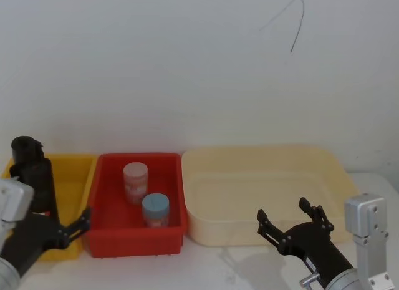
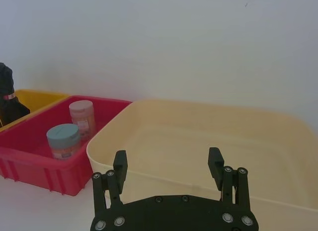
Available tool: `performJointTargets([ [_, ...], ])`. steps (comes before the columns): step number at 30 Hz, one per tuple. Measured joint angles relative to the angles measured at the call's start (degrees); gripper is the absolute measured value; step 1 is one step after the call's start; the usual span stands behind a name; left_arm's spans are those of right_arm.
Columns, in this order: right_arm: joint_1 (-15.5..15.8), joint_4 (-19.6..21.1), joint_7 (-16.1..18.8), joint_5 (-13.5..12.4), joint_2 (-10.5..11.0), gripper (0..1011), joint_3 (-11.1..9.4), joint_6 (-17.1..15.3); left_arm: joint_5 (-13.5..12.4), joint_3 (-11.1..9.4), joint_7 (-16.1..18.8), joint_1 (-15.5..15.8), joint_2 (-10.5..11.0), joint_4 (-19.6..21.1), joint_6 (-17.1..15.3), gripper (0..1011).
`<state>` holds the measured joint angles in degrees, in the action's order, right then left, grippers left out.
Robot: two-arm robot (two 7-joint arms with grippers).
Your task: Pick up the garbage bag with the one hand and transfer it to the other hand.
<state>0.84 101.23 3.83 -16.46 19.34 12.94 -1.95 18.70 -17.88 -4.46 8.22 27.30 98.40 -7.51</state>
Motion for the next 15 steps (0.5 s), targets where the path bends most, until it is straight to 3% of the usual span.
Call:
performJointTargets([
  [15,0.0,0.0,0.0,0.0,0.0,1004,0.0,0.0,4.1,4.3,-2.4,-0.5,1.3,-1.5,-3.3,1001],
])
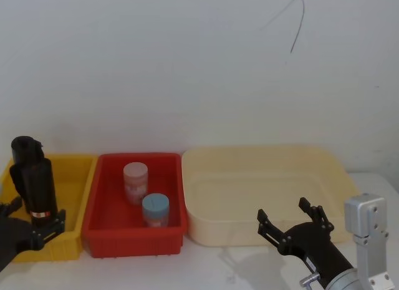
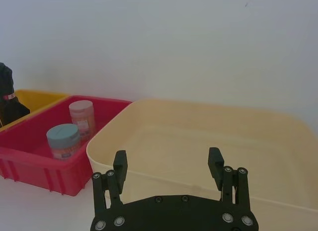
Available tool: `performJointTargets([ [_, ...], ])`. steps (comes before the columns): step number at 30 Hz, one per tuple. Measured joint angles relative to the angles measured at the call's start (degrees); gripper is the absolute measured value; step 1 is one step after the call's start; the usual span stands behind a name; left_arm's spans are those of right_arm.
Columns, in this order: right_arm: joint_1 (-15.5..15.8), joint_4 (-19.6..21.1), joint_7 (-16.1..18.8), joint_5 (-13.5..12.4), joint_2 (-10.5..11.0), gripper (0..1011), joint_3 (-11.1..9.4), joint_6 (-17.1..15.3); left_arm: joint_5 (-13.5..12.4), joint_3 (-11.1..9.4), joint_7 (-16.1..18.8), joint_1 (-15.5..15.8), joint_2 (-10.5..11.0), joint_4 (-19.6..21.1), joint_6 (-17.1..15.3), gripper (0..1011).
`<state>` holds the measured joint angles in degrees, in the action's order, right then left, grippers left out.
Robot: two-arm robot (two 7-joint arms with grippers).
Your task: Pick up the garbage bag with the one hand and transfer it to the other hand.
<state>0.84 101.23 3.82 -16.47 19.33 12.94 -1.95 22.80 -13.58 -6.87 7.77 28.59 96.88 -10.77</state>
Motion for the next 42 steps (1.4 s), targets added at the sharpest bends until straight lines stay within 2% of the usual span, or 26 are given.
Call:
performJointTargets([
  [14,0.0,0.0,0.0,0.0,0.0,1004,0.0,0.0,1.9,2.7,-1.1,-0.4,0.2,-2.6,-1.3,1001],
  [23,0.0,0.0,0.0,0.0,0.0,1004,0.0,0.0,2.0,3.7,-1.9,0.9,0.2,-4.0,-1.5,1000],
  [32,0.0,0.0,0.0,0.0,0.0,1004,0.0,0.0,1.6,3.6,-3.1,3.5,-0.2,-5.5,-1.5,1000],
  [42,0.0,0.0,0.0,0.0,0.0,1005,0.0,0.0,0.2,2.2,-4.5,7.7,-1.1,-8.8,-1.5,1001],
])
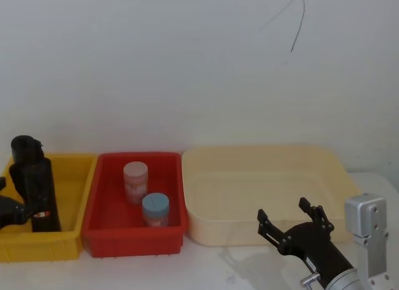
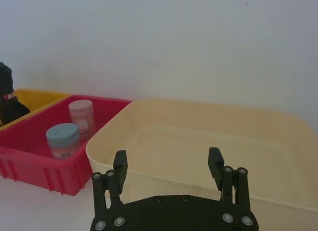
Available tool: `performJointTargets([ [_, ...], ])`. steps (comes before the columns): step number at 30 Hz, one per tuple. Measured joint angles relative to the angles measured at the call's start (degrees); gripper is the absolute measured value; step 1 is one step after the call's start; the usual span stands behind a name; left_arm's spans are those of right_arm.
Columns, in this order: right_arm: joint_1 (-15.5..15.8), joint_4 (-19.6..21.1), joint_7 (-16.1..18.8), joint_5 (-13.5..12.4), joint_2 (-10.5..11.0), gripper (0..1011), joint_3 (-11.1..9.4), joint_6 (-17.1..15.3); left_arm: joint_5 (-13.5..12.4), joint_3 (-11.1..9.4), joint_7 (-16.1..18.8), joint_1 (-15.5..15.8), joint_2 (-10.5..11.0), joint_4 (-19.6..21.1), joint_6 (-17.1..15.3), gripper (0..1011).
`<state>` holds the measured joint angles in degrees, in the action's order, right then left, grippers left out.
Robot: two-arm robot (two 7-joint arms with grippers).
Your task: Pick up the garbage bag with the one hand and transfer it to the other hand.
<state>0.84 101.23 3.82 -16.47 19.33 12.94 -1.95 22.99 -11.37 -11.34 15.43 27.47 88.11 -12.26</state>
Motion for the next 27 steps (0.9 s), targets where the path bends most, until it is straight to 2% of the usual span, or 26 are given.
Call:
performJointTargets([
  [19,0.0,0.0,0.0,0.0,0.0,1004,0.0,0.0,0.1,-1.6,-4.2,6.1,-3.1,-7.5,-0.1,999],
  [23,0.0,0.0,0.0,0.0,0.0,1004,0.0,0.0,0.3,-1.7,-4.8,6.7,-3.5,-8.2,0.0,962],
  [27,0.0,0.0,0.0,0.0,0.0,1004,0.0,0.0,0.4,-1.9,-5.3,7.2,-3.9,-8.9,0.1,841],
])
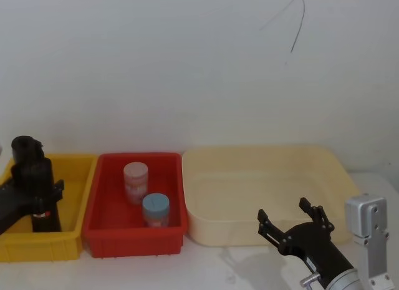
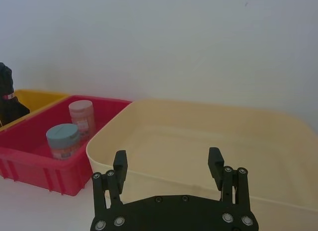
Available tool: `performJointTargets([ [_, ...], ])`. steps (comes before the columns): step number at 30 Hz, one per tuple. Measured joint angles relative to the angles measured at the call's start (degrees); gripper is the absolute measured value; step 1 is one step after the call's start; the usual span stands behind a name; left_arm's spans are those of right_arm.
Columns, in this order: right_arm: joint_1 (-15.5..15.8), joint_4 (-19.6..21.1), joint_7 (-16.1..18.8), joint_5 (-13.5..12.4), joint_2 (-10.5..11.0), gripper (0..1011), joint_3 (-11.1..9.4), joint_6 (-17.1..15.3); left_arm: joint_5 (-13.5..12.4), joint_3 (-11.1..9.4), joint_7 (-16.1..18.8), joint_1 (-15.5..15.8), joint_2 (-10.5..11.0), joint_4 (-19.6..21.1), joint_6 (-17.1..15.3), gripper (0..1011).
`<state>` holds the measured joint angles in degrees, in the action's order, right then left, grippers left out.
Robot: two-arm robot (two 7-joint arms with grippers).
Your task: Pick up the garbage bag with the one hand and transfer it to the other hand.
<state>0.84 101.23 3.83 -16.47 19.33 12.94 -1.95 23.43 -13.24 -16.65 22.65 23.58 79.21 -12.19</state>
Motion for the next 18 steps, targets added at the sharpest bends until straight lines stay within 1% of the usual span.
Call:
performJointTargets([
  [1,0.0,0.0,0.0,0.0,0.0,1004,0.0,0.0,0.0,0.0,0.0,0.0,0.0,0.0,0.0,824],
  [3,0.0,0.0,0.0,0.0,0.0,1004,0.0,0.0,0.0,0.0,-0.2,0.2,-0.1,-0.2,0.0,738],
  [4,0.0,0.0,0.0,0.0,0.0,1004,0.0,0.0,0.1,-0.1,-0.3,0.3,-0.2,-0.4,0.0,738],
  [7,0.0,0.0,0.0,0.0,0.0,1004,0.0,0.0,0.1,-0.1,-0.4,0.5,-0.3,-0.6,0.1,658],
  [8,0.0,0.0,0.0,0.0,0.0,1004,0.0,0.0,0.1,-0.1,-0.5,0.6,-0.4,-0.7,0.1,598],
  [11,0.0,0.0,0.0,0.0,0.0,1004,0.0,0.0,0.1,-0.1,-0.6,0.6,-0.4,-0.7,0.1,544],
  [12,0.0,0.0,0.0,0.0,0.0,1004,0.0,0.0,0.1,-0.1,-0.6,0.6,-0.4,-0.7,0.1,506],
  [18,0.0,0.0,0.0,0.0,0.0,1004,0.0,0.0,0.0,0.1,-0.6,0.5,-0.2,0.5,-0.1,461],
])
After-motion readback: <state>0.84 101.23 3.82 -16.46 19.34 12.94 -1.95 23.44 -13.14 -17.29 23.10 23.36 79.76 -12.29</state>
